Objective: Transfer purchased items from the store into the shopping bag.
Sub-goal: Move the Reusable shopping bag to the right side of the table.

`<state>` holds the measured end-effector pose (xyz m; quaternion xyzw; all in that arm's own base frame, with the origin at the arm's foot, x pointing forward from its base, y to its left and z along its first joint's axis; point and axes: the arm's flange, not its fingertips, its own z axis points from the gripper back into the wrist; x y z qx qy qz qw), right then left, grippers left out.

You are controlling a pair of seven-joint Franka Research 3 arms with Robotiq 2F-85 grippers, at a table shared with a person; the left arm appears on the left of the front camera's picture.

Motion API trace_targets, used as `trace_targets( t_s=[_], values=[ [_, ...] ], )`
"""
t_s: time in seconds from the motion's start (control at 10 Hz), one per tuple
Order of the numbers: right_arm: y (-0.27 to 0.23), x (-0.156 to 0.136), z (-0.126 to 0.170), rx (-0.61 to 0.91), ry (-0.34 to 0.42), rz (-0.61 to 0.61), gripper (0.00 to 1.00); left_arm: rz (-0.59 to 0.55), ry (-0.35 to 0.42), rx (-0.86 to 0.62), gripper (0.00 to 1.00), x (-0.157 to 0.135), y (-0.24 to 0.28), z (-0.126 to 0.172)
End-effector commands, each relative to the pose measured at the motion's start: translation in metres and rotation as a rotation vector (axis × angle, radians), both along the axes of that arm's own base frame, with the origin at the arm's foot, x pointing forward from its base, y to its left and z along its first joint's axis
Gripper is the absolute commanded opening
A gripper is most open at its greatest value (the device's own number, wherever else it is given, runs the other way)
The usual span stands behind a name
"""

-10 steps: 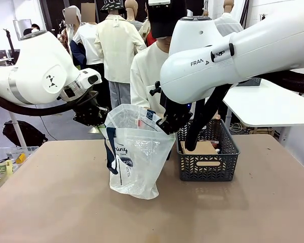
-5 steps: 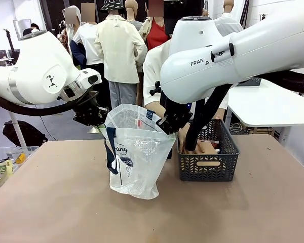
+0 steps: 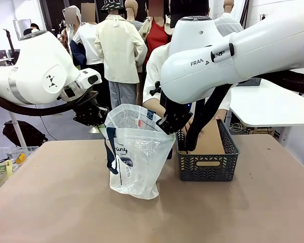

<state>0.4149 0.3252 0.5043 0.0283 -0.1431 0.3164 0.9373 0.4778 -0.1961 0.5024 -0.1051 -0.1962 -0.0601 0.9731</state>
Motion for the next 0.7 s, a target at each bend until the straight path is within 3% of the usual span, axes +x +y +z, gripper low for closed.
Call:
trace_targets(
  t_s=[0.0,0.6],
  values=[
    [-0.0019,0.0007,0.0014,0.001,-0.003,-0.006,0.0,0.002,-0.003,-0.001,0.0,0.0007,0.0012,0.0016],
    [-0.0019,0.0007,0.0014,0.001,-0.003,-0.006,0.0,0.002,-0.003,-0.001,0.0,0.0007,0.0012,0.0016]
  ],
)
